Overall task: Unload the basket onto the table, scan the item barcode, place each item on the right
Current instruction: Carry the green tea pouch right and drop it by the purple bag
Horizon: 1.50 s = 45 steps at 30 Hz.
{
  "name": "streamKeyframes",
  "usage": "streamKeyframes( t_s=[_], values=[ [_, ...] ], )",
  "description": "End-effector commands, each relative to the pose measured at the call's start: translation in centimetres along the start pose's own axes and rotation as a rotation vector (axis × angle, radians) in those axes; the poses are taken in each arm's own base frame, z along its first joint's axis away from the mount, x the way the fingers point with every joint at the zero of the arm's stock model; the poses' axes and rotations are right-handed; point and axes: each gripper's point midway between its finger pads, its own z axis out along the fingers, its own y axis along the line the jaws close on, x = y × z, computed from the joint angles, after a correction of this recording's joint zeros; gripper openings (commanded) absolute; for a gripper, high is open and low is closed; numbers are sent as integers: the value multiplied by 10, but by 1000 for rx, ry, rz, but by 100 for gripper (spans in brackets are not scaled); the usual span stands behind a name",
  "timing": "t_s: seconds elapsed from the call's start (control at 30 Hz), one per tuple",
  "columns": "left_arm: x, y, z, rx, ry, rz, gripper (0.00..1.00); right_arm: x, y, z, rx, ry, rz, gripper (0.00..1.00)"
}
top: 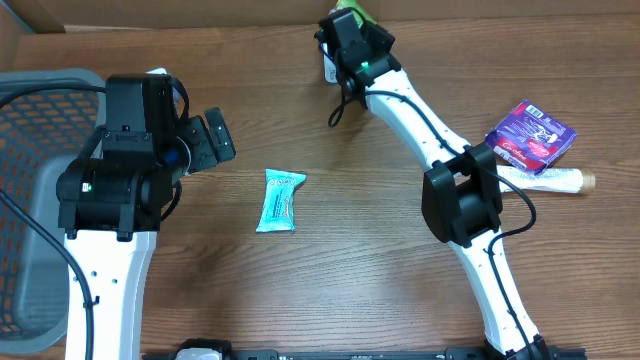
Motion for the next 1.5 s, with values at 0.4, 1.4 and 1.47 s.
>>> streamKeyframes(
  t_s=[0.4,1.4,1.47],
  values=[
    [-3,2,-1,-11,-9,-12,99,-31,3,-51,-26,-72,-12,4],
    [-3,2,-1,-11,-9,-12,99,249,-149,-181,-241,640,1543,4],
    [-3,2,-1,-11,-9,-12,100,271,-142,-167,-272,724,1637,4]
  ],
)
